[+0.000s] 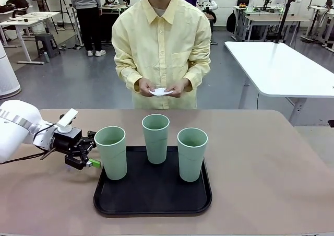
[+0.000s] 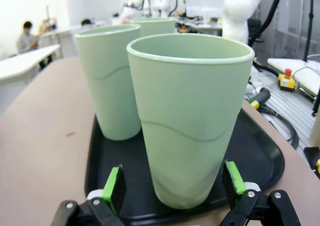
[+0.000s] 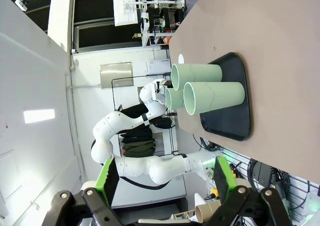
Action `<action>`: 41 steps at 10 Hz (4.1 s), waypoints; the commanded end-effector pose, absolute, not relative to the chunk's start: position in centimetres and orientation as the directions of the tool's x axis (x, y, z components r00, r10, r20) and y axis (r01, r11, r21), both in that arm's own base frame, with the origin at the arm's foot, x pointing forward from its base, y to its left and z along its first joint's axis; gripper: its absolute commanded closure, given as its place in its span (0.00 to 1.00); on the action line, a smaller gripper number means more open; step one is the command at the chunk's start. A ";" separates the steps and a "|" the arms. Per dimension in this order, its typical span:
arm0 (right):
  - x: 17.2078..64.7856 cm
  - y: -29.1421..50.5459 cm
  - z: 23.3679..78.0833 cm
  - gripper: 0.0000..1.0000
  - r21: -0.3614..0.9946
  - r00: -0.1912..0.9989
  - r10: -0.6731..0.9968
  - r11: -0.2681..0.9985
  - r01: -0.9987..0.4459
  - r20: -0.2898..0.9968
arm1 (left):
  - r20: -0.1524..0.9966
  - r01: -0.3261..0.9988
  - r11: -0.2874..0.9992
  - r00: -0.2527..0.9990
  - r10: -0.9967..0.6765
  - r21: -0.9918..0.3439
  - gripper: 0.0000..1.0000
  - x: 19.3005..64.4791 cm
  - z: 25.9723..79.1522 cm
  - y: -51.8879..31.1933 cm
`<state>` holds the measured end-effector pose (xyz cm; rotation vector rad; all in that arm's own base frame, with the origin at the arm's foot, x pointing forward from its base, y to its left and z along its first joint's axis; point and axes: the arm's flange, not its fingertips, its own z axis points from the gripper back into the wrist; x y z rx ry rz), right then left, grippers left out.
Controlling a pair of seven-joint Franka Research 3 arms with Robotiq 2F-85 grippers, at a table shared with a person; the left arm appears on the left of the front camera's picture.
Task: Place coasters on the table and set cups on them.
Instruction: Pick up one Reusable plastic cup and place it on a coaster set by the human.
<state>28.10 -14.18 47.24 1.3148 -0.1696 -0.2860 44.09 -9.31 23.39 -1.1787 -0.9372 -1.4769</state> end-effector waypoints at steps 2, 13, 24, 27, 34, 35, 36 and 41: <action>28.1 -14.1 47.3 0.00 0.969 0.953 -0.302 0.221 0.107 -0.037 | 0.973 0.977 -0.208 -0.098 -0.209 0.054 0.00 43.6 21.6 -9.8; 28.1 -14.1 47.3 0.00 0.969 0.953 -0.302 0.221 0.107 -0.037 | 0.973 0.973 -0.228 -0.083 -0.213 0.033 0.00 43.4 20.8 -10.2; 28.1 -14.1 47.3 0.00 0.969 0.953 -0.302 0.221 0.107 -0.037 | 0.977 0.959 -0.282 -0.077 -0.199 0.018 0.00 40.8 20.5 -12.1; 28.1 -14.1 47.3 0.00 0.969 0.953 -0.302 0.221 0.107 -0.037 | 0.979 0.959 -0.283 -0.084 -0.184 0.029 0.00 41.4 20.4 -12.7; 28.1 -14.1 47.3 0.00 0.969 0.953 -0.302 0.221 0.107 -0.037 | 0.977 0.961 -0.272 -0.103 -0.189 0.049 0.00 42.1 20.7 -12.5; 28.1 -14.1 47.3 0.00 0.969 0.953 -0.302 0.221 0.107 -0.037 | 0.976 0.961 -0.273 -0.106 -0.189 0.051 0.00 42.2 20.8 -12.5; 28.1 -14.1 47.3 0.00 0.969 0.953 -0.302 0.221 0.107 -0.037 | 0.976 0.961 -0.272 -0.111 -0.188 0.056 0.00 42.4 20.9 -12.6; 28.1 -14.1 47.3 0.00 0.969 0.953 -0.302 0.221 0.107 -0.037 | 0.973 0.968 -0.244 -0.112 -0.200 0.061 0.00 44.1 19.9 -13.6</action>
